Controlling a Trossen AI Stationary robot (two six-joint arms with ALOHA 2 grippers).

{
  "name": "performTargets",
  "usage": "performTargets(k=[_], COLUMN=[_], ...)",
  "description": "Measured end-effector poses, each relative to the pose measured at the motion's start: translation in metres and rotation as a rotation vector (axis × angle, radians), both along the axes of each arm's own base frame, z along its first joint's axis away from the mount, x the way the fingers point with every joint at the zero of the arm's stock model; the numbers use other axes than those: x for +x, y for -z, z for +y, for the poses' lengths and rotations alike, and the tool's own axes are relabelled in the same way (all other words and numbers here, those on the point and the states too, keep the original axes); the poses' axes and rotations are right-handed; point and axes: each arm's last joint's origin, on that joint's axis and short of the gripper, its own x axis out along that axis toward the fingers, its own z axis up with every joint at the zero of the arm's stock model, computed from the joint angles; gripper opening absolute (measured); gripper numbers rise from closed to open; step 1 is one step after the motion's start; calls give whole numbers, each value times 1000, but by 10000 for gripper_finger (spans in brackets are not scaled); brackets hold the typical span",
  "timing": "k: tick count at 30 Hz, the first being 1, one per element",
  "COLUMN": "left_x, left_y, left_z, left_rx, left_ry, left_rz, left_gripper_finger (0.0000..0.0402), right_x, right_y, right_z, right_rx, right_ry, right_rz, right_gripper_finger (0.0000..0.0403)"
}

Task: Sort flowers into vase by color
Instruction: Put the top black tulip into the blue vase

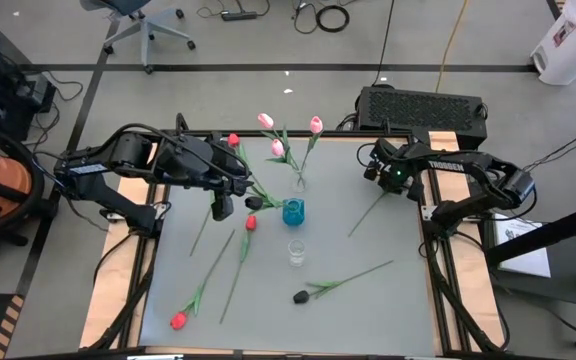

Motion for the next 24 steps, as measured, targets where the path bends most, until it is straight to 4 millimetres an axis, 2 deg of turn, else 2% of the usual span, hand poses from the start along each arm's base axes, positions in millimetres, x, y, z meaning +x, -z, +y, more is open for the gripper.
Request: performTargets(k=[7,24], left_x=[0,0], left_y=[0,0], left_z=[0,0], left_rx=[0,0], left_ry=[0,0], left_rz=[0,0], left_gripper_finger=[114,114], right_x=[0,-1], right_y=[0,-3], right_z=[0,1], right_rx=[1,-1], right_ry=[-3,-45], right_rz=[0,-20], right_gripper_finger=[5,3])
